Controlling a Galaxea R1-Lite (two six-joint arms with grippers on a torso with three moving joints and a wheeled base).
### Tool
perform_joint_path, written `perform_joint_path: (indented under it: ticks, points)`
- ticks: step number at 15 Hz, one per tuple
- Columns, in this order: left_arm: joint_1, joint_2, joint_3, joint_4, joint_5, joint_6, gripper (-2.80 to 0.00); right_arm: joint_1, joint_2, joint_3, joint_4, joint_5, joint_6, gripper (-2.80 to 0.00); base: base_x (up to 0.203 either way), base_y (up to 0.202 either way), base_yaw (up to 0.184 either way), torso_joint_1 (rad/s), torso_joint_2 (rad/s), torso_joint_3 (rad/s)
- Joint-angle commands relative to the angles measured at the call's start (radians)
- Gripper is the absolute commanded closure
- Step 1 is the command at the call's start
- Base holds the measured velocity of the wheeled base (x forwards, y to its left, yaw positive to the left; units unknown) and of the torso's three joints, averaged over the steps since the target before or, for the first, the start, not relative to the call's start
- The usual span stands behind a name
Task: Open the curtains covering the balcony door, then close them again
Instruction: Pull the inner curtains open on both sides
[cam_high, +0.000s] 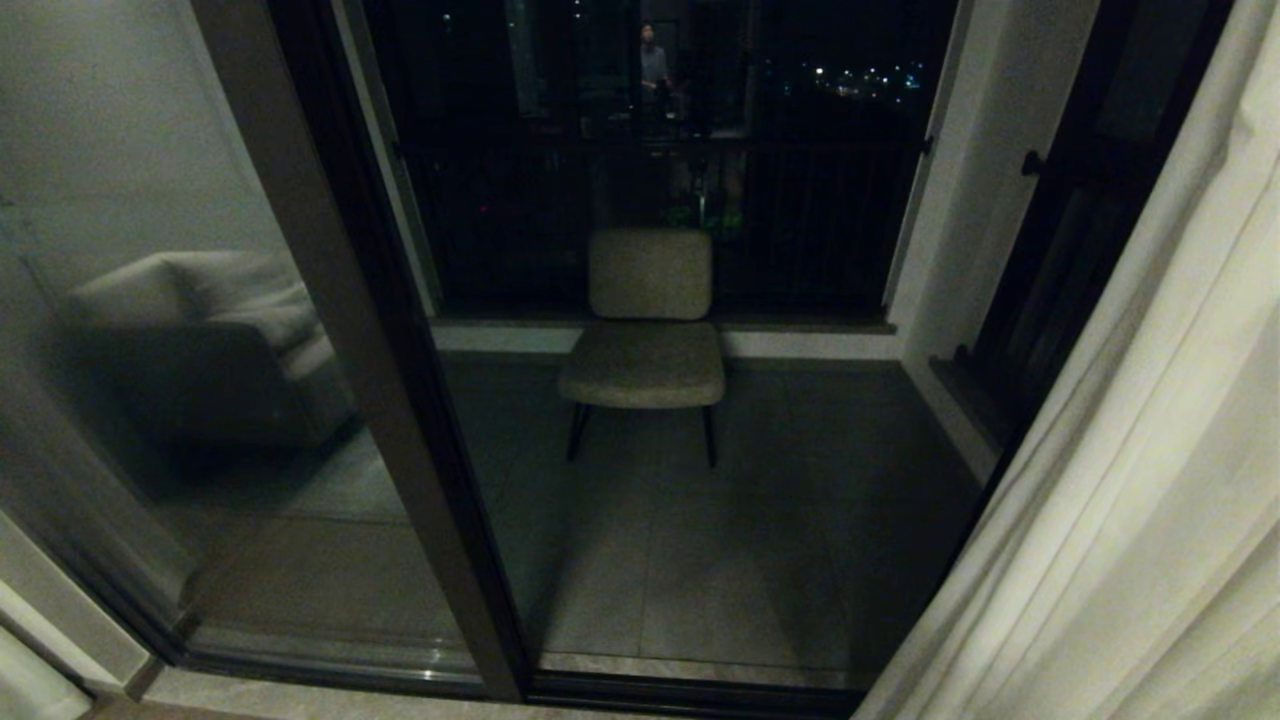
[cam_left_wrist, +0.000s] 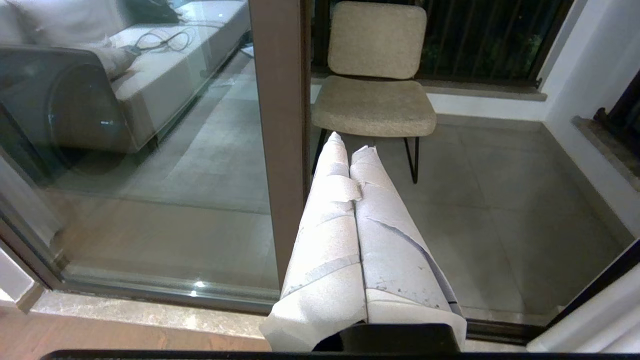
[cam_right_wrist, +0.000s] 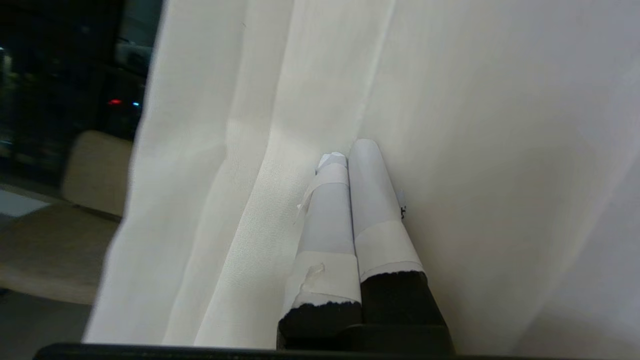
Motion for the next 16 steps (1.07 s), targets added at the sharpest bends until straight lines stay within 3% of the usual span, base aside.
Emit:
perform_joint_path:
  ticks: [1,16]
  points:
    - [0.0,0.0,-0.001,0.0,0.0,-0.001,0.0,-0.029,0.06,-0.05,-0.006,0.004,-0.001,0.0,0.0,0.0,0.0,0.0,0.0,0.0]
    - [0.0,0.0,0.0,0.0,0.0,-0.001,0.0,-0.277,0.276,-0.329,0.01,0.005,-0.004,0.0,0.0,0.0,0.0,0.0,0.0,0.0]
